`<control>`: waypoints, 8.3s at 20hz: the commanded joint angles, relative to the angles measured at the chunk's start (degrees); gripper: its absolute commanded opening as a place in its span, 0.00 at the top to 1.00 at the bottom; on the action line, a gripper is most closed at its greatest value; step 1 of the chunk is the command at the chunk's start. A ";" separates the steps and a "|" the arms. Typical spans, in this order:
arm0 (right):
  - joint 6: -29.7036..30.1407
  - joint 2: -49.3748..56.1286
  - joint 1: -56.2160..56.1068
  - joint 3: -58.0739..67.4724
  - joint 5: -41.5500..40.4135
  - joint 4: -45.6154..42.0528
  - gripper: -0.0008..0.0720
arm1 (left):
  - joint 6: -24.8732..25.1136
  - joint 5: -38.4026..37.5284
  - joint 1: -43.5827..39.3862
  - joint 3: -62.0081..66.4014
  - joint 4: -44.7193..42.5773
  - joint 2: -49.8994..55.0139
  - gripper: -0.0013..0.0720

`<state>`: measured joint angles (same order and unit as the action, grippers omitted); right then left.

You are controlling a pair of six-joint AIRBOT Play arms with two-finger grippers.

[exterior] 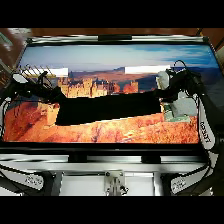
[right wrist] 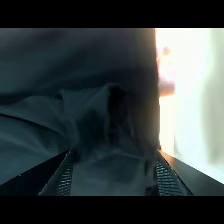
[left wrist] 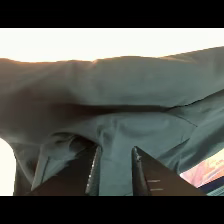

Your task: Fold the shirts.

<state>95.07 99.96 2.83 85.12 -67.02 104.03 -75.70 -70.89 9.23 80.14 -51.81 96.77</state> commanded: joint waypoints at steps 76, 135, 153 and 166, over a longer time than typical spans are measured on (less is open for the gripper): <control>-13.35 -2.27 -38.27 0.04 29.73 31.91 0.24 | -5.75 6.29 4.90 2.60 -3.96 -38.62 0.94; -7.15 -0.22 13.07 31.19 45.57 30.84 0.89 | -3.21 6.32 3.58 2.60 -3.87 -38.27 0.94; -4.48 -4.22 15.98 31.17 -30.56 -7.30 0.89 | -3.39 11.96 -4.61 2.62 -3.74 -32.92 0.94; -10.86 -4.48 15.93 12.55 -37.79 -3.17 0.29 | -2.73 11.96 -4.61 2.60 -3.74 -32.92 0.94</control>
<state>83.72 95.61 18.72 100.27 -103.09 98.74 -78.46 -58.96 4.64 82.76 -55.55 63.83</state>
